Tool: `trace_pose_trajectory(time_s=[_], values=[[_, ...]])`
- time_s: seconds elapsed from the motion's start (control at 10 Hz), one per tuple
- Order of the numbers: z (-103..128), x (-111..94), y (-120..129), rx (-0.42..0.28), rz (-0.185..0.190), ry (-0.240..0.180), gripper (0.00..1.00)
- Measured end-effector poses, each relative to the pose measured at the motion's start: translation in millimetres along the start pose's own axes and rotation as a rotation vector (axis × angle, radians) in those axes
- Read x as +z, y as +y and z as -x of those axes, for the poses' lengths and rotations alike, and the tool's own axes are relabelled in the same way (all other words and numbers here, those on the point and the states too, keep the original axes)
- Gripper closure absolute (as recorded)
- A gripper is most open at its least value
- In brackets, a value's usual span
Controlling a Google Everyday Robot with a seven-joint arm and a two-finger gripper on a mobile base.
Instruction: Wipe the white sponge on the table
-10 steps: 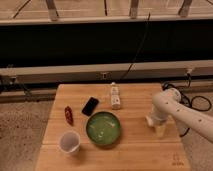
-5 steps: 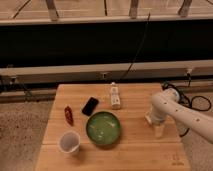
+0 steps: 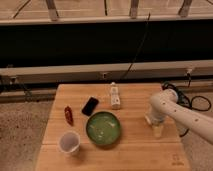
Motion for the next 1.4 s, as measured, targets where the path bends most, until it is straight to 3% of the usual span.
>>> trace_pose_trajectory(time_s=[0.4,0.8,1.0,1.4], values=[[4.5,2.8,-0.9,0.006,0.003,-0.004,0.2],[5.8,3.2,-1.3,0.008,0.003,-0.005,0.26],[6.2,2.3,-2.9,0.008,-0.002,-0.007,0.32],[7.7,-5.7,-6.7,0.007,-0.006,-0.008,0.59]])
